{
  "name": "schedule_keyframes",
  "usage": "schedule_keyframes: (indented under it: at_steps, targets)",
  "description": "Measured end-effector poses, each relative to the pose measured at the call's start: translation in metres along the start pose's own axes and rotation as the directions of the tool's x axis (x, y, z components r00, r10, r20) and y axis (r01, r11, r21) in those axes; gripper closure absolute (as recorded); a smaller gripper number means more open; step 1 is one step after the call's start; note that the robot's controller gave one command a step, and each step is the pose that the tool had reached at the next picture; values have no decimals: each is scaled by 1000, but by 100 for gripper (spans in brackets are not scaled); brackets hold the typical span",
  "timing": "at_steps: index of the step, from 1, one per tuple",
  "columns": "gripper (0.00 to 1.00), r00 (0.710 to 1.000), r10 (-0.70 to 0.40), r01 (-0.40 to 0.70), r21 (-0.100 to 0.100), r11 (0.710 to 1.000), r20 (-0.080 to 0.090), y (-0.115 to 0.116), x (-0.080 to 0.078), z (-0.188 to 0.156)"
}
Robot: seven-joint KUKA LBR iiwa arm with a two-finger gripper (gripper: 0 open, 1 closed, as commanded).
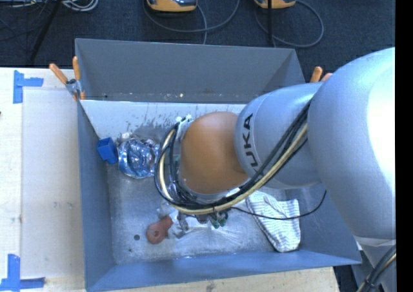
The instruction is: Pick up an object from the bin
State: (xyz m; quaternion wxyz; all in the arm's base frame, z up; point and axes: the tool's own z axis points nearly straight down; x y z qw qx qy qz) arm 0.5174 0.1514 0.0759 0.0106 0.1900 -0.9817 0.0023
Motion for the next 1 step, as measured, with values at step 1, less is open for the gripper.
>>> schedule_keyframes:
  at_steps: [1]
  targets:
    - [100, 1000, -19, 19, -1, 1000, 20, 13, 22, -135]
